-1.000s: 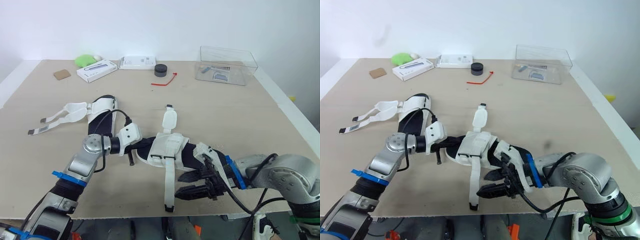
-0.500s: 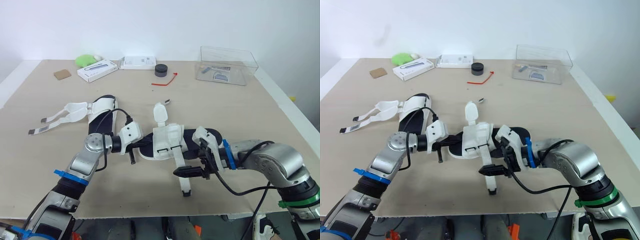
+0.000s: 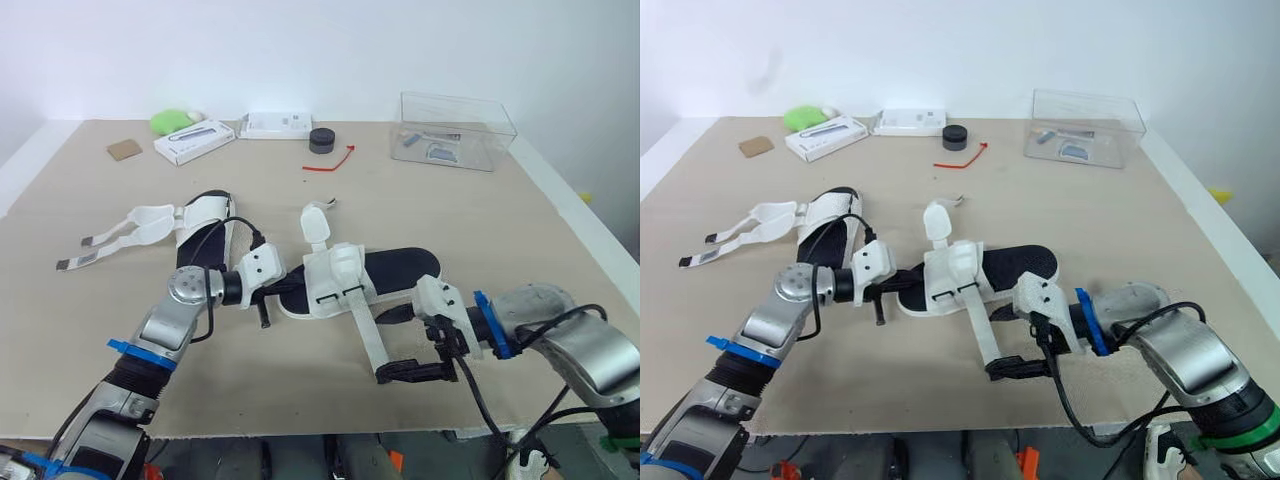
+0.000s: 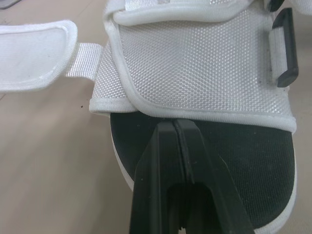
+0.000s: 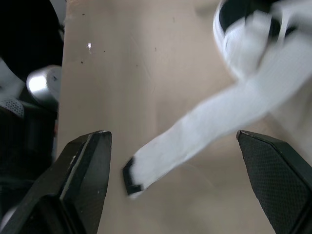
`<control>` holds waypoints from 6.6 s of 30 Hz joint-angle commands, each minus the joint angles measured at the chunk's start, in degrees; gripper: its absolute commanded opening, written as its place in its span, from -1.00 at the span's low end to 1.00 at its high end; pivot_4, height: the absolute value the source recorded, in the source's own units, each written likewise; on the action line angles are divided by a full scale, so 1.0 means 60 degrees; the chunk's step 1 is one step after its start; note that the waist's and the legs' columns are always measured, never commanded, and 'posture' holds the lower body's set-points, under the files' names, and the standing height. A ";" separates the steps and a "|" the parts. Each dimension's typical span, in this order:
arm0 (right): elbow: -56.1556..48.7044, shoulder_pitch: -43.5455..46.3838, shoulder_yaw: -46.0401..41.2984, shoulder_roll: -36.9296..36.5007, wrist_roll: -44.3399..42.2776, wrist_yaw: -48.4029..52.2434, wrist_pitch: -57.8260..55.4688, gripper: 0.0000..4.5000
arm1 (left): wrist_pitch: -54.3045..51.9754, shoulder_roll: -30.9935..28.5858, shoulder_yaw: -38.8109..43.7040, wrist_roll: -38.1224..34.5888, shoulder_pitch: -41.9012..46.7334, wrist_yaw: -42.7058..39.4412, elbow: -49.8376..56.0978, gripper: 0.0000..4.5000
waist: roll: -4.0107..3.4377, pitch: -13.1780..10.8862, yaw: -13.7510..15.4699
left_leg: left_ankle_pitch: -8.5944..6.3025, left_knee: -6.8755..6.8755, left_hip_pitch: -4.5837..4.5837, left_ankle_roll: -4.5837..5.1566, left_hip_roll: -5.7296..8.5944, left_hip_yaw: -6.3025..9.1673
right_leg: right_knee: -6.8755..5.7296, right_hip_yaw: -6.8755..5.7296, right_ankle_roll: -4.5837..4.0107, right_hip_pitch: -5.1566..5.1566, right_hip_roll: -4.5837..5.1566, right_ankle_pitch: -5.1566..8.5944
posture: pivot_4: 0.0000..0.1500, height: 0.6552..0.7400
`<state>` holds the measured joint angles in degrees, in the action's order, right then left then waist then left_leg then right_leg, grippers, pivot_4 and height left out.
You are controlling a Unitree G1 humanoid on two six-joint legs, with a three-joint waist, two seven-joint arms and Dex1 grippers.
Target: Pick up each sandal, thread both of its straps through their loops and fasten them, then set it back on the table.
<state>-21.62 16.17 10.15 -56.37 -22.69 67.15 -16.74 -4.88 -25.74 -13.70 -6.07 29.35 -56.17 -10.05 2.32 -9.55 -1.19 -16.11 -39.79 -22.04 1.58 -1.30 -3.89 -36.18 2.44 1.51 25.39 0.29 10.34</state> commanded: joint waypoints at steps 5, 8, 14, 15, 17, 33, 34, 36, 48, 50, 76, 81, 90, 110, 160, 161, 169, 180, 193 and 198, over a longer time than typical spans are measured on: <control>0.4039 0.0889 -0.0146 0.0825 0.3876 -0.0310 1.1033 0.96 | 0.0050 0.0059 -0.0089 0.0184 0.0167 -0.0010 -0.0195 -1.00 | 0.0004 0.0001 0.0002 | 0.0002 -0.0001 0.0009 0.0000 0.0006 -0.0022 | 0.0001 0.0015 0.0004 -0.0006 0.0002 -0.0005 | 1.00 1.00; 0.5511 0.1474 0.0061 0.1144 0.4773 -0.0905 1.5110 0.96 | 0.0006 0.0067 -0.0078 0.0166 0.0142 -0.0009 -0.0150 -1.00 | 0.0006 0.0000 -0.0003 | 0.0002 0.0002 0.0023 0.0000 0.0008 -0.0053 | 0.0001 0.0036 0.0009 -0.0007 0.0007 -0.0009 | 1.00 1.00; 0.6895 0.2179 0.0057 0.2064 0.6385 -0.2185 1.8111 0.96 | -0.0091 0.0018 -0.0029 0.0134 0.0069 -0.0003 -0.0031 -1.00 | 0.0010 -0.0002 -0.0009 | 0.0002 0.0032 0.0093 0.0000 0.0006 -0.0110 | -0.0003 0.0104 -0.0034 -0.0033 0.0007 -0.0007 | 1.00 1.00; 0.6910 0.2279 0.0056 0.2240 0.6630 -0.2408 1.8181 0.96 | -0.0098 0.0007 -0.0030 0.0136 0.0061 -0.0005 -0.0020 -1.00 | 0.0014 -0.0002 -0.0010 | 0.0002 0.0031 0.0098 0.0000 0.0007 -0.0118 | -0.0003 0.0113 -0.0077 -0.0035 0.0012 -0.0029 | 1.00 1.00; 0.6925 0.2424 0.0109 0.2453 0.6983 -0.2784 1.8207 0.96 | -0.0121 -0.0003 -0.0027 0.0138 0.0055 0.0001 -0.0004 -1.00 | 0.0015 -0.0002 -0.0011 | 0.0002 0.0031 0.0107 0.0000 0.0008 -0.0131 | -0.0003 0.0127 -0.0080 -0.0040 0.0016 -0.0031 | 1.00 1.00; 0.6744 0.2802 0.0798 0.2251 0.8812 -0.4454 1.7053 0.96 | -0.0257 -0.0064 -0.0001 0.0118 -0.0117 0.0057 0.0237 -1.00 | 0.0015 -0.0002 -0.0019 | 0.0001 0.0037 0.0125 0.0002 0.0009 -0.0162 | -0.0010 0.0155 -0.0084 -0.0037 0.0014 -0.0032 | 1.00 1.00; 0.6721 0.2819 0.0891 0.2201 0.8776 -0.4533 1.6983 0.87 | -0.0269 -0.0060 -0.0003 0.0118 -0.0125 0.0065 0.0252 -1.00 | 0.0015 -0.0002 -0.0021 | 0.0001 0.0037 0.0125 0.0002 0.0009 -0.0165 | -0.0010 0.0157 -0.0084 -0.0036 0.0014 -0.0032 | 1.00 1.00; 0.6641 0.2842 0.1103 0.2073 0.8681 -0.4692 1.6807 0.57 | -0.0287 -0.0053 -0.0011 0.0122 -0.0144 0.0081 0.0282 -1.00 | 0.0015 -0.0002 -0.0022 | 0.0001 0.0041 0.0127 0.0002 0.0009 -0.0168 | -0.0010 0.0160 -0.0084 -0.0036 0.0015 -0.0032 | 1.00 1.00; 0.5512 0.2029 0.2763 0.1278 0.3629 -0.3984 1.2456 -0.98 | -0.0281 -0.0016 -0.0075 0.0129 -0.0158 0.0110 0.0235 -1.00 | 0.0018 0.0000 -0.0024 | 0.0000 0.0046 0.0131 0.0004 0.0007 -0.0166 | -0.0009 0.0184 -0.0086 -0.0039 0.0015 -0.0030 | 1.00 1.00; 0.4737 0.1764 0.2510 0.1505 0.2049 -0.3755 1.0337 -0.98 | -0.0270 -0.0014 -0.0074 0.0131 -0.0150 0.0104 0.0206 -1.00 | 0.0018 0.0000 -0.0021 | -0.0001 0.0049 0.0131 0.0005 0.0008 -0.0165 | -0.0010 0.0191 -0.0087 -0.0039 0.0016 -0.0030 | 1.00 1.00; 0.3223 0.3764 0.0302 0.3213 -0.2164 -0.3529 -0.3008 -0.98 | -0.0051 0.0147 -0.0099 0.0222 -0.0003 0.0126 -0.0090 -1.00 | 0.0017 0.0001 -0.0002 | 0.0001 0.0042 0.0086 0.0005 -0.0002 -0.0128 | -0.0006 0.0112 -0.0045 -0.0017 0.0004 -0.0051 | 1.00 1.00; 0.3844 0.4197 0.0131 0.3507 -0.1663 -0.3364 -0.2868 -0.98 | -0.0033 0.0167 -0.0096 0.0224 -0.0009 0.0131 -0.0113 -1.00 | 0.0017 0.0001 -0.0002 | 0.0001 0.0041 0.0084 0.0005 0.0002 -0.0131 | -0.0005 0.0118 -0.0040 -0.0016 0.0006 -0.0056 | 1.00 1.00; 0.4448 0.4582 0.0020 0.3841 -0.0999 -0.3000 -0.2881 -0.98 | -0.0040 0.0194 -0.0105 0.0228 -0.0022 0.0140 -0.0123 -1.00 | 0.0016 0.0001 -0.0006 | 0.0002 0.0041 0.0083 0.0005 0.0002 -0.0130 | -0.0004 0.0118 -0.0037 -0.0016 0.0007 -0.0058 | 1.00 1.00; 0.5927 0.4993 -0.0024 0.4493 0.0133 -0.2562 -0.2993 -0.98 | -0.0045 0.0330 -0.0129 0.0259 -0.0068 0.0180 -0.0058 -1.00 | 0.0016 0.0002 -0.0009 | 0.0003 0.0041 0.0085 0.0004 0.0001 -0.0133 | -0.0004 0.0121 -0.0037 -0.0015 0.0007 -0.0064 | 1.00 1.00; 0.5395 0.4382 0.0121 0.4461 0.2253 -0.2783 -0.2606 -0.99 | 0.0787 -0.0383 0.0217 0.0369 0.0671 -0.0133 -0.1029 -1.00 | 0.0013 0.0001 -0.0047 | -0.0002 0.0070 0.0071 0.0003 -0.0007 -0.0117 | 0.0000 0.0092 -0.0072 0.0003 0.0005 -0.0040 | 1.00 1.00; 0.5193 0.4282 0.0097 0.4466 0.2241 -0.2824 -0.2739 -0.99 | 0.0841 -0.0400 0.0211 0.0376 0.0727 -0.0151 -0.1107 -1.00 | 0.0013 0.0001 -0.0056 | -0.0003 0.0071 0.0071 0.0002 -0.0010 -0.0118 | 0.0000 0.0093 -0.0073 0.0005 0.0003 -0.0039 | 1.00 1.00; 0.3762 0.3566 -0.0269 0.4201 0.1965 -0.3055 -0.4155 -0.99 | 0.1036 -0.0341 0.0140 0.0248 0.0856 -0.0386 -0.1170 -1.00 | 0.0013 0.0001 -0.0039 | -0.0021 0.0072 0.0063 -0.0011 -0.0014 -0.0109 | 0.0000 0.0076 -0.0078 0.0007 0.0000 -0.0018 | 1.00 1.00; 0.7511 0.7330 -0.2772 0.4731 0.0293 -0.3890 -0.6544 0.56 | 0.1179 -0.0324 0.0075 0.0276 0.0719 -0.0669 -0.1081 -1.00 | 0.0004 -0.0005 -0.0054 | -0.0030 0.0074 0.0042 -0.0004 -0.0009 -0.0110 | 0.0002 0.0075 -0.0079 0.0028 0.0004 -0.0011 | 1.00 1.00; 1.0748 0.8813 -0.3019 0.5947 -0.0187 -0.4352 -0.8173 0.98 | 0.1161 -0.0293 0.0024 0.0345 0.0507 -0.0621 -0.0870 -1.00 | -0.0003 -0.0001 -0.0029 | -0.0037 0.0074 -0.0098 0.0003 0.0013 -0.0113 | -0.0007 0.0036 -0.0077 0.0158 0.0086 -0.0034 | 1.00 1.00; 1.1810 0.9409 -0.3076 0.6335 -0.0244 -0.4133 -0.7957 0.98 | 0.1107 -0.0289 0.0044 0.0346 0.0446 -0.0571 -0.0793 -1.00 | -0.0006 0.0000 -0.0036 | -0.0037 0.0074 -0.0098 0.0003 0.0013 -0.0112 | -0.0010 0.0025 -0.0077 0.0160 0.0092 -0.0035 | 1.00 1.00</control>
<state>48.38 69.85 -7.28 -18.97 -23.36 41.37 -65.73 2.20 -27.62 -12.49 -4.49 32.98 -59.12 -15.48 2.29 -9.55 -1.41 -16.33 -39.35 -22.62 1.60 -1.22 -4.56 -36.24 2.57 1.05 26.35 0.83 10.13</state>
